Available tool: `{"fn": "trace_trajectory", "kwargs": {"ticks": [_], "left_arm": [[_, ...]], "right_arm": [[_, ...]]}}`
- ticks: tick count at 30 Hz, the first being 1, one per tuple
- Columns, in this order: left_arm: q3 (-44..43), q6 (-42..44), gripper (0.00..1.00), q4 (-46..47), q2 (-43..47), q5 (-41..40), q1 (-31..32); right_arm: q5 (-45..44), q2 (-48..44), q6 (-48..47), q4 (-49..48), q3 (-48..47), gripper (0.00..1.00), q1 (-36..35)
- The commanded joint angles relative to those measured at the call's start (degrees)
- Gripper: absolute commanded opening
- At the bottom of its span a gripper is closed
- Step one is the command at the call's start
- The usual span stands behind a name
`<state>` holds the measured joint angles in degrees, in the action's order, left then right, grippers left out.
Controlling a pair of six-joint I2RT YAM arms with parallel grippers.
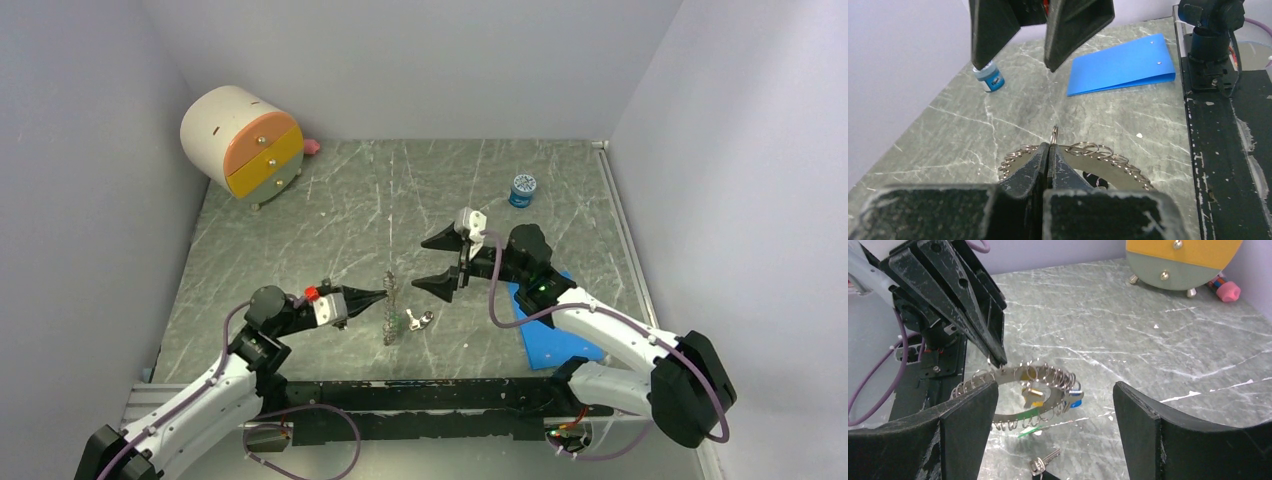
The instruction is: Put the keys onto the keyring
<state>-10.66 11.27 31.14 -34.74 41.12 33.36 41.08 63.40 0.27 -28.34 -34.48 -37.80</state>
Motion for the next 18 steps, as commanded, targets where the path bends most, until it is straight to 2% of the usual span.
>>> {"fn": "trace_trajectory", "kwargs": {"ticks": [1, 10, 15, 18], "left_arm": [[0.81, 5.67, 0.03, 6.60, 2.63, -0.36, 0.24], [2.64, 15.32, 0.03, 12.12, 4.15, -0.60, 0.39], [1.07, 15.68, 0.03, 11.11, 2.75, -0.33, 0.45], [0.54, 12.82, 0.02, 10.08, 2.69, -1.49, 0.45]], "right_arm": [[2.48, -1.75, 1.02, -4.91, 2.30, 0.89, 0.89], [5.66, -3.55, 0.26, -6.59, 4.36, 0.93, 1.65], [7.85, -3.72, -2.45, -5.87, 4.51, 0.93, 1.68], [6.05, -3.52, -2.67, -4.30, 4.37, 0.92, 1.65]]}}
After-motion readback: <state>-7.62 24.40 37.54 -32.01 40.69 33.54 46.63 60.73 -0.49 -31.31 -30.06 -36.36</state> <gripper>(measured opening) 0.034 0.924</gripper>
